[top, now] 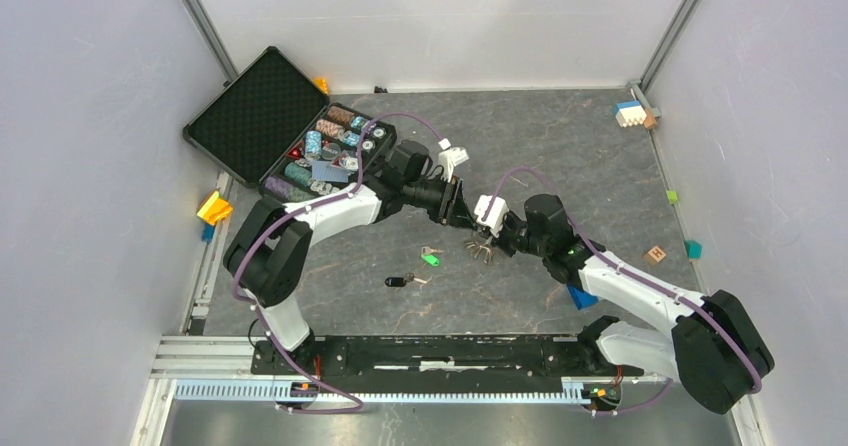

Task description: Put the keys on the keyring

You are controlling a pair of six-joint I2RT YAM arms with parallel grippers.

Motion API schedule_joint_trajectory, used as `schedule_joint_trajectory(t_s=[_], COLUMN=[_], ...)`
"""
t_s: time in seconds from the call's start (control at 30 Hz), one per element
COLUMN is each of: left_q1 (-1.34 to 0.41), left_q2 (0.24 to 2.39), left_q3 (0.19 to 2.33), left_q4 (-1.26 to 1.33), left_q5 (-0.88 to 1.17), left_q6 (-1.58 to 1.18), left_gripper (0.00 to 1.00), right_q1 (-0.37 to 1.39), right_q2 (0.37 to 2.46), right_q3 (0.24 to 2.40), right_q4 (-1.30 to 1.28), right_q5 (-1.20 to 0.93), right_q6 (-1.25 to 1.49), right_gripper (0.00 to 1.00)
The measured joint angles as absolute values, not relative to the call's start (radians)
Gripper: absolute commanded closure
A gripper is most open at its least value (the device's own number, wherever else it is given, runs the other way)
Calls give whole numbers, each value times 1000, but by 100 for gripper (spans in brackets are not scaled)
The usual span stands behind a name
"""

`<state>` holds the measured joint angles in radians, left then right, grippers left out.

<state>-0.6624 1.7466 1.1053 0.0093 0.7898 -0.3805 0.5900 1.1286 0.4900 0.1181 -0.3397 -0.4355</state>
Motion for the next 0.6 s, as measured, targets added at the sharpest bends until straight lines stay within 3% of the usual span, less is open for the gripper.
schedule_joint_trajectory(t_s=[0.6], left_q1=[-678], left_q2=[1754], left_q3=[1106], left_q4=[-7], left_q5=[762], left_q6=[-380], left_gripper=[71], right_q1=[594], right_q2=[1128], right_q3=[490], right_q4=[112], right_q5=[-366], right_q6=[-435], right_gripper=[100])
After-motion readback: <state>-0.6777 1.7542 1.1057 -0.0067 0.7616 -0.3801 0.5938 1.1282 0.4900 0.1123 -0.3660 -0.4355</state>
